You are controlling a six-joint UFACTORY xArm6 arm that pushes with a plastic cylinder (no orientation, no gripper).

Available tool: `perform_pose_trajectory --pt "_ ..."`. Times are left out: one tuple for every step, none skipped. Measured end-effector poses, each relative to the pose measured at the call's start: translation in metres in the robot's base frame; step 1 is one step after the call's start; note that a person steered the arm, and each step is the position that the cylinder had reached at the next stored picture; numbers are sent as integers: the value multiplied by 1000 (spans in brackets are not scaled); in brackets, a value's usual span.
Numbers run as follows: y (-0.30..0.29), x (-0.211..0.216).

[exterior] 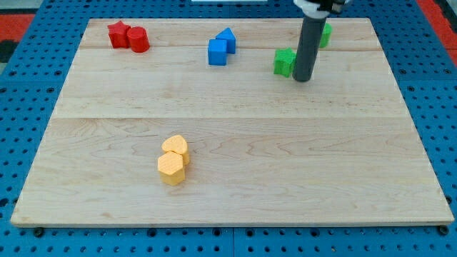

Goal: Move green star into green circle

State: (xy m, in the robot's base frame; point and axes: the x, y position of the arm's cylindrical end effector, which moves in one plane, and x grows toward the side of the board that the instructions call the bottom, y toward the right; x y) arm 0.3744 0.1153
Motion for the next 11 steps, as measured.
perform_pose_trajectory --pt "-34 3" --pt "-52 -9" --pt "-52 -40" --pt "-52 -50" --pt "-50 -50" --pt "-56 -31" --pt "-31 -39" --pt "4 -54" --pt "23 -64" --pt "23 -64" --pt "22 -64"
